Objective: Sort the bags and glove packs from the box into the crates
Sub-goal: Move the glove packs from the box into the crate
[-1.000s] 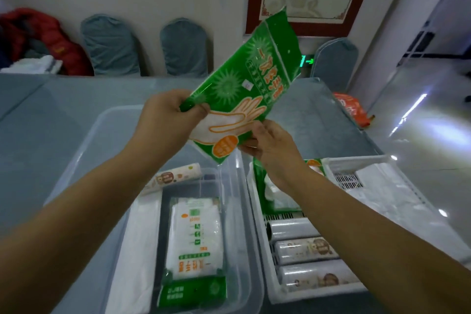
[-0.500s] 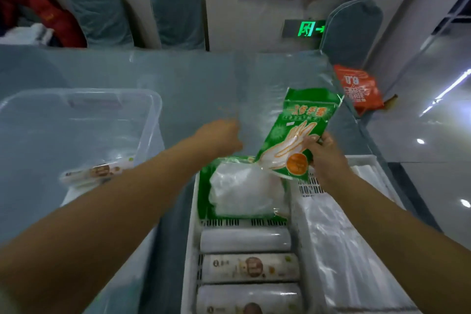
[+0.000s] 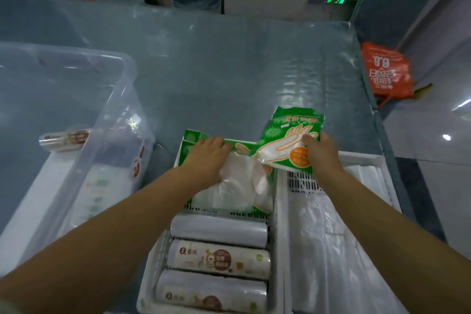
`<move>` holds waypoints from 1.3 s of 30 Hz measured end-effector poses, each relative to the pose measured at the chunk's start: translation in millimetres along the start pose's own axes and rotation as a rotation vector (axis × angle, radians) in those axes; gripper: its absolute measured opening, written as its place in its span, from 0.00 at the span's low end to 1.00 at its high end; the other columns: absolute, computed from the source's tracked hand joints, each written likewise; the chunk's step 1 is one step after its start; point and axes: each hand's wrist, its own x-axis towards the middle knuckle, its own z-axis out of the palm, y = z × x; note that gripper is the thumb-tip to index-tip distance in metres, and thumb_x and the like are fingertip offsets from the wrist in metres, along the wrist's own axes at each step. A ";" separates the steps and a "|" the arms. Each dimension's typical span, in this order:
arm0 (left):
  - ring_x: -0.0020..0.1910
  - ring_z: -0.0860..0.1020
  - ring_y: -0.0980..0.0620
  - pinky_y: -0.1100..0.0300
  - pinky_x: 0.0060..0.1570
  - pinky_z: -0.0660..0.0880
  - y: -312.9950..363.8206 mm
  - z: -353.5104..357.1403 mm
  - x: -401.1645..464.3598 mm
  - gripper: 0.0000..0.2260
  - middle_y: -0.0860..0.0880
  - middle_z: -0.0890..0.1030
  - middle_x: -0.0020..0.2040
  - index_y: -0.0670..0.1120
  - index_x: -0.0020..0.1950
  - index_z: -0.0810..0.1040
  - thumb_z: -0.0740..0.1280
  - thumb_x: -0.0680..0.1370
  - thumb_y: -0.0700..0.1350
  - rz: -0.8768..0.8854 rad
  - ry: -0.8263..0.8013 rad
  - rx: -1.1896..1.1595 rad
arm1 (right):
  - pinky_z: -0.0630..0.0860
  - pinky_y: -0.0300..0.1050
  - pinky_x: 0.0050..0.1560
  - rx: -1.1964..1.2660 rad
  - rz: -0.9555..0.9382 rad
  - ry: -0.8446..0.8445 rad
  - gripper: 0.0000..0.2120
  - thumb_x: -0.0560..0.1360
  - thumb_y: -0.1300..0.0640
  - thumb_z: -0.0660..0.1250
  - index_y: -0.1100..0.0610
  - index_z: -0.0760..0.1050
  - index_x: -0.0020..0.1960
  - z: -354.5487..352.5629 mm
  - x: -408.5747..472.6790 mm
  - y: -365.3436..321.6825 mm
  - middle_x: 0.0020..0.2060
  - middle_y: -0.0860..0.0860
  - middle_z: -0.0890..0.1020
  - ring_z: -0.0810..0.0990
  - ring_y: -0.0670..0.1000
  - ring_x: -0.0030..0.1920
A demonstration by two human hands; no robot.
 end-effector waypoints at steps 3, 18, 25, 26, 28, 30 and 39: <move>0.61 0.68 0.44 0.51 0.61 0.65 0.1 5.0 -0.4 0.31 0.45 0.70 0.62 0.45 0.65 0.65 0.72 0.67 0.55 0.005 0.020 0.017 | 0.78 0.50 0.46 -0.110 -0.018 0.011 0.10 0.71 0.55 0.67 0.59 0.75 0.50 2.9 3.0 -0.5 0.47 0.57 0.81 0.80 0.56 0.45; 0.62 0.66 0.44 0.51 0.64 0.61 1.5 10.7 -4.0 0.30 0.44 0.69 0.63 0.44 0.67 0.63 0.67 0.70 0.55 -0.030 0.037 0.032 | 0.77 0.50 0.40 -0.170 -0.621 -0.258 0.12 0.73 0.60 0.67 0.44 0.73 0.37 35.2 -18.0 -82.0 0.35 0.47 0.79 0.78 0.49 0.36; 0.62 0.65 0.43 0.50 0.62 0.61 -1.4 12.3 -0.7 0.33 0.44 0.69 0.64 0.45 0.67 0.63 0.71 0.68 0.55 -0.006 -0.034 0.048 | 0.78 0.48 0.43 -0.344 -0.718 -0.363 0.08 0.73 0.58 0.67 0.44 0.75 0.43 58.4 -24.2 -81.2 0.40 0.45 0.83 0.81 0.47 0.40; 0.61 0.66 0.43 0.50 0.61 0.61 -1.0 11.5 -1.6 0.32 0.44 0.70 0.63 0.44 0.66 0.63 0.71 0.67 0.54 0.001 -0.027 0.057 | 0.79 0.50 0.45 -0.372 -0.722 -0.371 0.07 0.73 0.57 0.67 0.45 0.76 0.44 59.7 -24.6 -81.2 0.41 0.46 0.83 0.81 0.48 0.42; 0.59 0.67 0.43 0.50 0.59 0.62 1.2 9.0 -4.3 0.29 0.44 0.72 0.61 0.43 0.64 0.64 0.69 0.68 0.52 0.015 0.008 0.088 | 0.78 0.53 0.46 -0.415 -0.730 -0.401 0.06 0.74 0.57 0.67 0.45 0.76 0.43 61.0 -25.4 -81.9 0.40 0.46 0.83 0.81 0.50 0.42; 0.56 0.69 0.43 0.50 0.57 0.64 4.9 4.8 -12.1 0.24 0.44 0.75 0.57 0.42 0.61 0.68 0.68 0.68 0.49 0.024 0.071 0.098 | 0.78 0.55 0.46 -0.453 -0.741 -0.445 0.07 0.74 0.56 0.67 0.44 0.75 0.43 61.7 -26.4 -84.4 0.39 0.46 0.82 0.81 0.50 0.42; 0.37 0.78 0.48 0.56 0.42 0.77 13.0 6.3 -60.4 0.18 0.48 0.80 0.37 0.47 0.41 0.78 0.76 0.53 0.45 -0.006 0.221 -0.007 | 0.77 0.51 0.44 -0.745 -0.834 -0.738 0.03 0.73 0.56 0.68 0.49 0.78 0.45 70.1 -44.5 -74.5 0.38 0.47 0.82 0.80 0.50 0.40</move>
